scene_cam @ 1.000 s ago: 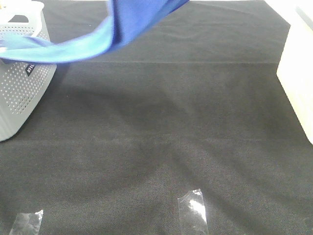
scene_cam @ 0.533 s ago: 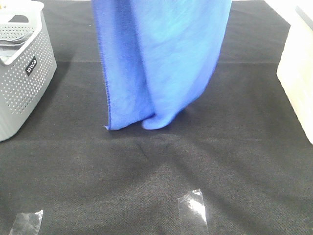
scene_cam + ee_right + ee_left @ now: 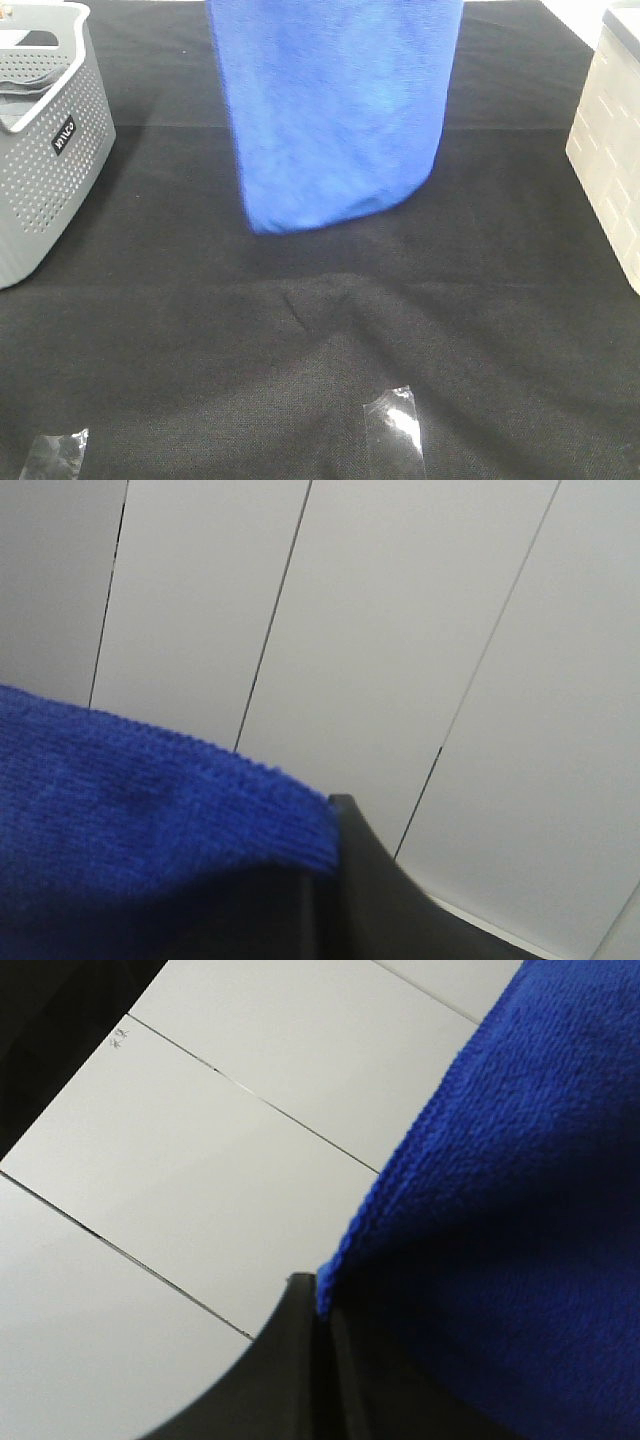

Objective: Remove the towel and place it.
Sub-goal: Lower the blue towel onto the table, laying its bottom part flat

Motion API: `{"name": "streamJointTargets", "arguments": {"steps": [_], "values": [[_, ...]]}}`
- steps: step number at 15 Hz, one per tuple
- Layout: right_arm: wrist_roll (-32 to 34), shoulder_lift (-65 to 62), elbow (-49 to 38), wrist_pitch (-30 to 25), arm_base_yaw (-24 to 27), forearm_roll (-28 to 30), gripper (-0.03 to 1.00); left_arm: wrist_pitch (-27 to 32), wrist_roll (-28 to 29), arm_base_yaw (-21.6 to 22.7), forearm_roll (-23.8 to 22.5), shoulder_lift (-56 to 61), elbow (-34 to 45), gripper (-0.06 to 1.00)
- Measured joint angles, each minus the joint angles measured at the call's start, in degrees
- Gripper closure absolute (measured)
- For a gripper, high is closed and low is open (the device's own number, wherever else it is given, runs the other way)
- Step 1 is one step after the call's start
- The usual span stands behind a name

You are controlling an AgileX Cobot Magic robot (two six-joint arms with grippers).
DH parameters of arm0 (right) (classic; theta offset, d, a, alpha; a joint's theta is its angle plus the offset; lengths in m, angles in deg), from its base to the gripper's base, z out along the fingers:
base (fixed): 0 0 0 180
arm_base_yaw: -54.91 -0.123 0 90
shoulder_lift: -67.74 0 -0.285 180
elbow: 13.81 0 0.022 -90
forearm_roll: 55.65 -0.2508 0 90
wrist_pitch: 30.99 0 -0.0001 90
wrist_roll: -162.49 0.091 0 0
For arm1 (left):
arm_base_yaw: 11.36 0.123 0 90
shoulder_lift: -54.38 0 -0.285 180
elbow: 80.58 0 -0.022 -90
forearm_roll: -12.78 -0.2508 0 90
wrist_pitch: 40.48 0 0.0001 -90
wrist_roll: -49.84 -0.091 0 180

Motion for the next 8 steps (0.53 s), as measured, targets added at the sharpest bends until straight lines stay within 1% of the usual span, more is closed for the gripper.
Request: {"name": "streamJointTargets", "arguments": {"steps": [2,4,6,8], "values": [[0.00,2.35,0.00,2.41,0.00,-1.15,0.97,-4.18,0.00,2.75,2.01,-2.01,-0.63,0.94],[0.00,5.21,0.00,6.13,0.00,-1.20,0.97,-7.05,0.00,5.33,3.32,-5.39,-3.84,0.94],[0.00,7.45,0.11,10.60,0.00,-1.20,0.97,-7.73,0.00,7.16,3.32,-10.08,-8.14,0.94],[0.00,11.17,3.50,12.89,0.00,-1.20,0.97,-8.65,0.00,8.14,3.32,-15.18,-13.69,0.94]]}}
